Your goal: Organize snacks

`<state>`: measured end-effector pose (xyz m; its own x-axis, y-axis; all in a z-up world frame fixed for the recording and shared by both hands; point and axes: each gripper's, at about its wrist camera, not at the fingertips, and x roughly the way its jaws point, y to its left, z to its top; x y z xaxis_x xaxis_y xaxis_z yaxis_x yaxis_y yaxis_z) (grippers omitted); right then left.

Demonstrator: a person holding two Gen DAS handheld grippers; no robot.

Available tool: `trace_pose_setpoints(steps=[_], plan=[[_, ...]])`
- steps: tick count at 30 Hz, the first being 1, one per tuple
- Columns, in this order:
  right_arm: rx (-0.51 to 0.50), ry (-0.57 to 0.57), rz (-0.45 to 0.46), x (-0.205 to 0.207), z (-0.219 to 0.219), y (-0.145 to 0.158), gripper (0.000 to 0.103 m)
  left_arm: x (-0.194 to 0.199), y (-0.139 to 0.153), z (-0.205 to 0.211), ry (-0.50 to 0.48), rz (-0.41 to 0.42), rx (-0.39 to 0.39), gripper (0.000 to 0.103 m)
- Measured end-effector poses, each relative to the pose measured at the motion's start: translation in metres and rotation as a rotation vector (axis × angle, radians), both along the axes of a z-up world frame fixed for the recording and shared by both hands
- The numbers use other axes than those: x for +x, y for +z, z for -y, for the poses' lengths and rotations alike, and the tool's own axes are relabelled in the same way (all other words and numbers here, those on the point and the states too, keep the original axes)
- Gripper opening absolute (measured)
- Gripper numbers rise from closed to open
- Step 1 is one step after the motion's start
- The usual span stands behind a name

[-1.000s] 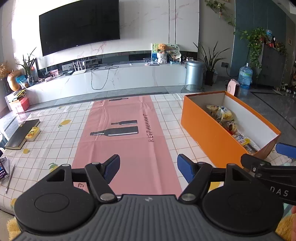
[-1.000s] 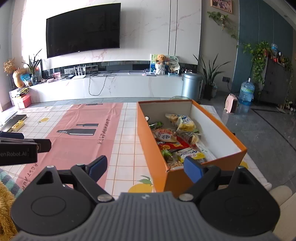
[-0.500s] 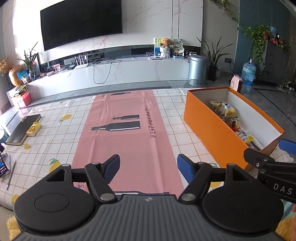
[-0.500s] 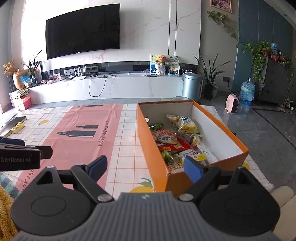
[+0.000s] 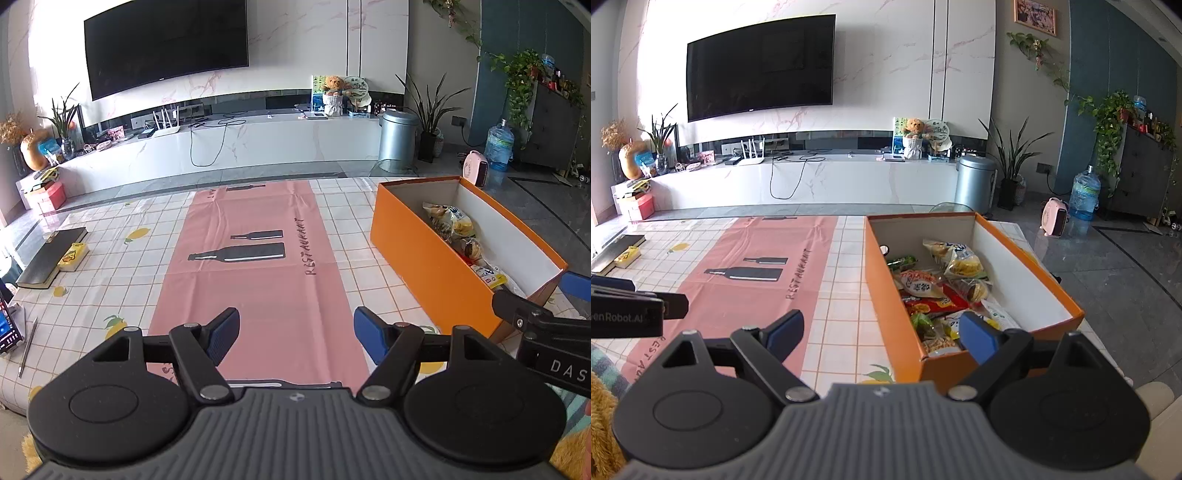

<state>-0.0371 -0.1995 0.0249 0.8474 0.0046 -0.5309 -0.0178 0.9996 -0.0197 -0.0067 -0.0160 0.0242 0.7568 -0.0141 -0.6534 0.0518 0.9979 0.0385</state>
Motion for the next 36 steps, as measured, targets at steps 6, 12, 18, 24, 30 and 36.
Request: trace_pose_setpoints(steps=[6, 12, 18, 24, 30, 36], plan=[[-0.003, 0.003, 0.010, 0.001, -0.001, 0.003, 0.088, 0.001, 0.002, 0.000, -0.001, 0.005, 0.004, 0.083], [-0.005, 0.015, 0.005, 0.003, -0.002, 0.001, 0.088, 0.002, -0.001, -0.002, 0.003, -0.012, 0.001, 0.083], [-0.010, 0.025, 0.013, 0.003, -0.003, 0.002, 0.088, 0.004, 0.002, -0.005, 0.018, -0.011, -0.001, 0.083], [-0.032, 0.039, 0.025, 0.007, -0.007, 0.006, 0.088, 0.004, 0.005, -0.008, 0.029, -0.001, -0.021, 0.083], [-0.032, 0.040, 0.021, 0.007, -0.012, 0.006, 0.088, 0.002, 0.003, -0.010, 0.026, -0.010, -0.030, 0.083], [-0.039, 0.047, 0.020, 0.004, -0.014, 0.006, 0.088, 0.001, 0.004, -0.009, 0.023, -0.006, -0.035, 0.083]])
